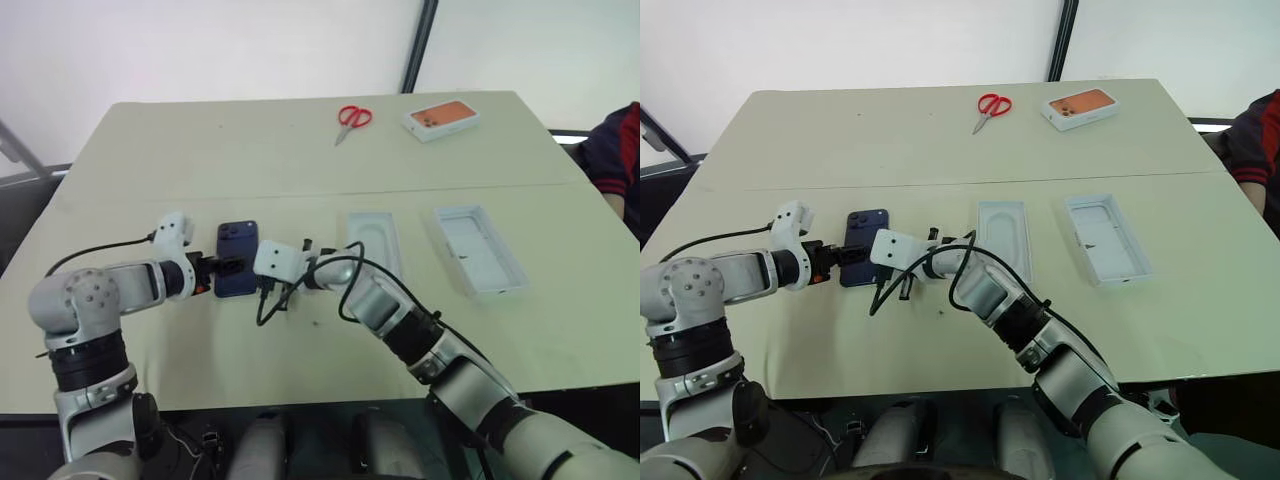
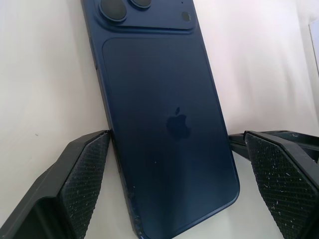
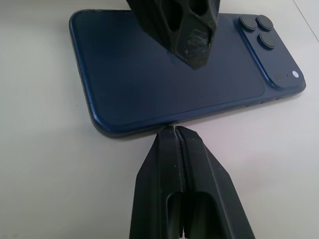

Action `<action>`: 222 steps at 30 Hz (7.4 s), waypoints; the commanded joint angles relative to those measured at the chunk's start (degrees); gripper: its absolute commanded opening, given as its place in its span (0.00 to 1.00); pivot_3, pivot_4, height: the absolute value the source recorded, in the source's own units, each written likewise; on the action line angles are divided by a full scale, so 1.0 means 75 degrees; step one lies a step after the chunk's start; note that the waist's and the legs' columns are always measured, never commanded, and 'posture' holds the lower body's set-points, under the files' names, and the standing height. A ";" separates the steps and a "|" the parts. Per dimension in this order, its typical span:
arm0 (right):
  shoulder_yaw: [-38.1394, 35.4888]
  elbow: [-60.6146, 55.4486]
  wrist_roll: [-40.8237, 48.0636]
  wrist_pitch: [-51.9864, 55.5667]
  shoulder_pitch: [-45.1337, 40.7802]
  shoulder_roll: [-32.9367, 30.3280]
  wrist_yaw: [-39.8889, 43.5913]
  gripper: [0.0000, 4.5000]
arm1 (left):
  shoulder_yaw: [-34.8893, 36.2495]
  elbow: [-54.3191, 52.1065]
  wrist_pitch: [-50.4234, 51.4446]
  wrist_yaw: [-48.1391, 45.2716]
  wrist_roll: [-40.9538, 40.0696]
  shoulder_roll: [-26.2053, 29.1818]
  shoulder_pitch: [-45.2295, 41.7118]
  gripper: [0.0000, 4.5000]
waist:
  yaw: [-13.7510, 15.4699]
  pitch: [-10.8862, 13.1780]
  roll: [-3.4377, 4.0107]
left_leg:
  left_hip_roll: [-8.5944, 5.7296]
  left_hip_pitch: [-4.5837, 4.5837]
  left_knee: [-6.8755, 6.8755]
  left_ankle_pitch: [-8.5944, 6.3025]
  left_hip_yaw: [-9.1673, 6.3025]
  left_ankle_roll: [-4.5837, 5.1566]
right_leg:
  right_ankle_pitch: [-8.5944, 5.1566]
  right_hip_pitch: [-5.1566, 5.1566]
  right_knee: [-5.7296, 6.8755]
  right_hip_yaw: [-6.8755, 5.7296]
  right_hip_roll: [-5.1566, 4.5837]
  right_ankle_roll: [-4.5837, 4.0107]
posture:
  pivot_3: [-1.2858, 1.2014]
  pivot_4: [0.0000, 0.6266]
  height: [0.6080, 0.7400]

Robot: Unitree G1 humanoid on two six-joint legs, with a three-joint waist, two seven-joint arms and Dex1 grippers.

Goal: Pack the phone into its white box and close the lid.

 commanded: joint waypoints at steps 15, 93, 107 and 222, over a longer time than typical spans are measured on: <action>-0.0167 0.0086 -0.0212 -0.0305 -0.0056 0.0234 -0.0059 0.01 | 0.0364 0.0413 0.0238 0.0706 -0.1300 -0.0987 -0.0070 1.00 | 0.0020 -0.0002 -0.0001 | -0.0006 0.0015 -0.0001 -0.0003 -0.0007 0.0005 | 0.0000 0.0020 -0.0007 -0.0005 -0.0007 0.0000 | 0.52 0.24 1.00; -0.3391 -0.4063 0.0967 0.1838 0.1874 -0.4941 0.0878 0.00 | -0.0432 0.1450 0.0120 0.1240 -0.1981 -0.3408 -0.1738 0.99 | 0.0004 0.0049 -0.0076 | -0.0018 -0.0091 0.0019 0.0026 -0.0003 -0.0042 | 0.0010 -0.0075 -0.0004 -0.0009 0.0009 0.0010 | 0.52 0.24 1.00; -0.3263 -0.3826 0.0967 0.1652 0.1752 -0.4769 0.0822 0.00 | -0.1152 0.0627 -0.0686 0.0196 -0.1555 -0.2564 -0.1302 0.99 | 0.0019 0.0048 -0.0074 | -0.0010 -0.0090 0.0025 0.0029 -0.0006 -0.0045 | 0.0010 -0.0072 0.0001 -0.0008 0.0003 0.0010 | 0.52 0.24 1.00; -0.2531 -0.5688 0.0786 0.2550 0.3069 -0.6314 0.1834 0.00 | -0.7304 0.1509 -0.5735 -0.5520 0.3749 -0.1380 -0.1867 0.00 | 0.0050 0.0058 -0.0049 | -0.0004 -0.0093 0.0050 -0.0005 0.0001 0.0026 | 0.0011 -0.0062 0.0008 -0.0011 0.0011 0.0006 | 0.52 0.24 1.00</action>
